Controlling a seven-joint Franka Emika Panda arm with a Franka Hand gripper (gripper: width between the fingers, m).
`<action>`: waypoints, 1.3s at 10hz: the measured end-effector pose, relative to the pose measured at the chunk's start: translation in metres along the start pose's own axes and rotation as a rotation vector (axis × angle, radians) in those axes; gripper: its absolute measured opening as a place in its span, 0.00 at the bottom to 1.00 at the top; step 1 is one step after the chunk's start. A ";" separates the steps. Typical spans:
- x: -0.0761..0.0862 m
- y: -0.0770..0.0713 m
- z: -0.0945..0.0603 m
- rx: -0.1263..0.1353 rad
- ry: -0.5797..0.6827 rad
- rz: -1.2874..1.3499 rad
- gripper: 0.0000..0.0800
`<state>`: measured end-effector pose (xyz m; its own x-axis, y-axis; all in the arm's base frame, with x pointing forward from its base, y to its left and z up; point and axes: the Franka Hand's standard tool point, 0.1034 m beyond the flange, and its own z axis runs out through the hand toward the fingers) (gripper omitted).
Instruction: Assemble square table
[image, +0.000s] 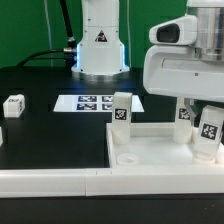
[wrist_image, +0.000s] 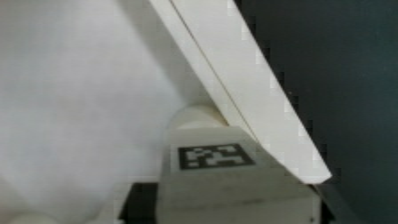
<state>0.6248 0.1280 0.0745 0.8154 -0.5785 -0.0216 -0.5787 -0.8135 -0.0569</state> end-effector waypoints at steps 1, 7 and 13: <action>0.000 0.000 0.000 0.000 0.000 0.041 0.37; 0.011 0.009 0.003 0.136 -0.067 0.722 0.37; 0.008 0.006 0.004 0.129 -0.080 0.912 0.49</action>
Offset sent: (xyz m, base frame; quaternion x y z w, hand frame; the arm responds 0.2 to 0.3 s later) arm 0.0115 -0.0205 -0.0018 0.0096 -0.0103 0.2157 0.9764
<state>0.6282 0.1188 0.0697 0.0458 -0.9824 -0.1811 -0.9951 -0.0290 -0.0943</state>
